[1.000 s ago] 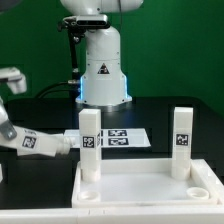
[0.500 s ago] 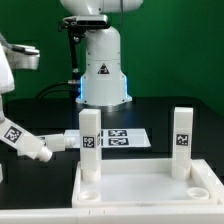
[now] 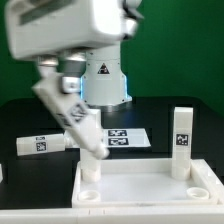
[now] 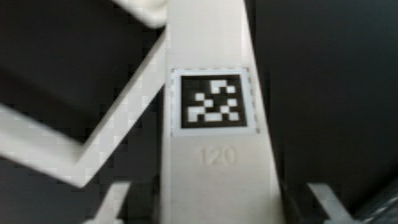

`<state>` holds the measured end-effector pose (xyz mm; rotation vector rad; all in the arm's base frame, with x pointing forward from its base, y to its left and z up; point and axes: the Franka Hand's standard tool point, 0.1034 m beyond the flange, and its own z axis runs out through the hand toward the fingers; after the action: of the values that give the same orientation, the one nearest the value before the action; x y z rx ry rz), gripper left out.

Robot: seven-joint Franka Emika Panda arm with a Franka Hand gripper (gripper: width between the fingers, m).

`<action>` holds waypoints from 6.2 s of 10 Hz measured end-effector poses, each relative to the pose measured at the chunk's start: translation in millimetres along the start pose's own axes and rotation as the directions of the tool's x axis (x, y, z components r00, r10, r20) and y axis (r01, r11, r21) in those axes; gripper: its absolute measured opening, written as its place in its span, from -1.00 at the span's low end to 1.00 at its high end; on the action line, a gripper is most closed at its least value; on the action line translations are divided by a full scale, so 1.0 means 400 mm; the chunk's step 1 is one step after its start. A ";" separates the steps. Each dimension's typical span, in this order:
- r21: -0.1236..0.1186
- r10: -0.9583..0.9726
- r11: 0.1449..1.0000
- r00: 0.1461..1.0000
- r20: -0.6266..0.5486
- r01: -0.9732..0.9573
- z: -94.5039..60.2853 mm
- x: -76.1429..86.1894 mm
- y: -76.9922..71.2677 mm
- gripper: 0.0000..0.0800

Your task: Assemble desk

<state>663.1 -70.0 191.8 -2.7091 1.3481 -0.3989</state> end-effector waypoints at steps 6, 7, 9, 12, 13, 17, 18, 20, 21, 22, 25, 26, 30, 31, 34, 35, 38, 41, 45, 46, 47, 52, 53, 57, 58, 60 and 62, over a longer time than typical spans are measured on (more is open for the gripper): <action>0.114 -0.061 0.990 0.978 -0.200 0.085 0.026 -0.174 -0.181 -0.29; 0.099 -0.129 0.983 0.969 -0.210 0.153 0.036 -0.236 -0.222 -0.29; 0.081 -0.115 0.987 0.960 -0.256 0.140 0.057 -0.284 -0.240 -0.29; 0.034 -0.270 0.958 0.933 -0.240 0.286 0.036 -0.316 -0.251 -0.29; 0.022 -0.365 0.925 0.901 -0.235 0.380 0.003 -0.325 -0.250 -0.29; -0.006 -0.485 0.867 0.843 -0.231 0.498 -0.001 -0.334 -0.219 -0.29; -0.006 -0.486 0.867 0.843 -0.230 0.498 0.000 -0.334 -0.218 -0.29; 0.011 -0.455 0.881 0.853 -0.257 0.473 0.021 -0.362 -0.224 -0.29; -0.010 -0.481 0.869 0.841 -0.247 0.494 0.053 -0.398 -0.213 -0.29; -0.029 -0.499 0.861 0.834 -0.234 0.507 0.068 -0.420 -0.210 -0.29; -0.057 -0.522 0.850 0.824 -0.221 0.523 0.092 -0.443 -0.201 -0.29; -0.060 -0.521 0.851 0.824 -0.221 0.522 0.094 -0.439 -0.198 -0.29; -0.070 -0.518 0.853 0.822 -0.235 0.517 0.098 -0.390 -0.202 -0.29; -0.073 -0.517 0.854 0.822 -0.237 0.516 0.106 -0.394 -0.206 -0.29; -0.065 -0.519 0.851 0.817 -0.250 0.521 0.110 -0.412 -0.226 -0.29; -0.065 -0.520 0.850 0.816 -0.250 0.522 0.110 -0.414 -0.226 -0.29; -0.059 -0.524 0.847 0.812 -0.258 0.528 0.108 -0.423 -0.227 -0.29; -0.056 -0.525 0.846 0.810 -0.260 0.530 0.107 -0.427 -0.224 -0.29; -0.061 -0.527 0.845 0.807 -0.268 0.532 0.116 -0.421 -0.217 -0.28; -0.067 -0.529 0.844 0.806 -0.266 0.533 0.122 -0.422 -0.213 -0.28; -0.068 -0.531 0.843 0.805 -0.265 0.533 0.125 -0.423 -0.211 -0.28; -0.055 -0.532 0.836 0.784 -0.319 0.545 0.140 -0.429 -0.218 -0.28; -0.049 -0.526 0.839 0.786 -0.325 0.541 0.139 -0.427 -0.216 -0.28; -0.049 -0.526 0.839 0.786 -0.325 0.542 0.139 -0.426 -0.216 -0.28; -0.042 -0.515 0.845 0.791 -0.330 0.533 0.138 -0.427 -0.213 -0.28; -0.004 -0.464 0.868 0.809 -0.361 0.496 0.134 -0.433 -0.193 -0.28; 0.019 -0.436 0.878 0.814 -0.383 0.479 0.133 -0.439 -0.182 -0.28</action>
Offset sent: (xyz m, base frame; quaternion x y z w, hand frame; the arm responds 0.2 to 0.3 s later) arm 0.0000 0.0000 0.0000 0.0000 0.1938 0.0000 0.9810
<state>632.3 111.7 121.0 -2.9354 0.6594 -1.0379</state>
